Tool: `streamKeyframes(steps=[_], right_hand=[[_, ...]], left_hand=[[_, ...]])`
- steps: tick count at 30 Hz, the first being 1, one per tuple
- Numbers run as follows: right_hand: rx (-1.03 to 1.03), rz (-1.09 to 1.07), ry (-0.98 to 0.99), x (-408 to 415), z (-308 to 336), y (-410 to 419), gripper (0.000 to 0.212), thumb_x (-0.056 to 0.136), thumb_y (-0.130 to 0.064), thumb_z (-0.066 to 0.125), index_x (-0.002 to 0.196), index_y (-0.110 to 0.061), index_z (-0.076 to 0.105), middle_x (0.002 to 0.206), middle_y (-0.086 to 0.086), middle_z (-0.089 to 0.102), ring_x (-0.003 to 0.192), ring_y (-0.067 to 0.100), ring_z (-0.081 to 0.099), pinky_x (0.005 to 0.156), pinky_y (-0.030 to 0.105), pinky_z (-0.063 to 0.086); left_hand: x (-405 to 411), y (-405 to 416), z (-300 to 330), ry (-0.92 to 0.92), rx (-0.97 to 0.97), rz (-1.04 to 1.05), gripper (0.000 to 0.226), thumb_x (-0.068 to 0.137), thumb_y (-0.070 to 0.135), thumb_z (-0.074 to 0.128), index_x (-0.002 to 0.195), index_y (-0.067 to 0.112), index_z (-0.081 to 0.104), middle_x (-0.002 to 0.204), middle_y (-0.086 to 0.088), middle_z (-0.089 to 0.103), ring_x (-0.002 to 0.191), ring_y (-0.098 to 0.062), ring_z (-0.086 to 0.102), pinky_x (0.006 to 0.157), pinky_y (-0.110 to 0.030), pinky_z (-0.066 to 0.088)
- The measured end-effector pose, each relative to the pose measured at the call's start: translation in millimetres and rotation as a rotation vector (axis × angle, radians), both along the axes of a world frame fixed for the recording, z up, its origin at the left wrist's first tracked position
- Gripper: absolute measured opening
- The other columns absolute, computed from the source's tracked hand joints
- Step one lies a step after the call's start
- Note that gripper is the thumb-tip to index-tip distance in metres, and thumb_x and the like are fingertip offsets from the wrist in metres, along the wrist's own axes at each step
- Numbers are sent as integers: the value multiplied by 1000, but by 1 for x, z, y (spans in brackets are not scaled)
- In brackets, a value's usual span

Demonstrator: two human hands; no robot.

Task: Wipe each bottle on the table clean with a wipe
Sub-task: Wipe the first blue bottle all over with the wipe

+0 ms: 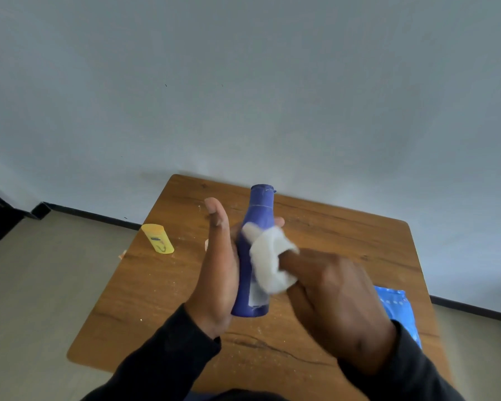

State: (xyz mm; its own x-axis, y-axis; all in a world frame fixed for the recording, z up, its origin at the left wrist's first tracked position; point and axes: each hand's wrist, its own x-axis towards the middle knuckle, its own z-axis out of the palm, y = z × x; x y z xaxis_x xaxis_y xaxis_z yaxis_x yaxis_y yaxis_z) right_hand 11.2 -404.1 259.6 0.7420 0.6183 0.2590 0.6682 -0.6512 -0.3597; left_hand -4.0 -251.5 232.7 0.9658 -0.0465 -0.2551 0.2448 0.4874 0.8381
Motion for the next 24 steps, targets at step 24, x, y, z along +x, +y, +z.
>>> streamKeyframes(steps=[24], right_hand=[[33, 76, 81, -7, -5, -15, 13, 81, -24, 46, 90, -33, 42, 68, -8, 56, 52, 21, 50, 42, 32, 35]], left_hand=[[11, 13, 10, 124, -146, -40, 91, 93, 75, 21, 132, 5, 63, 92, -12, 72, 73, -26, 69, 62, -36, 57]])
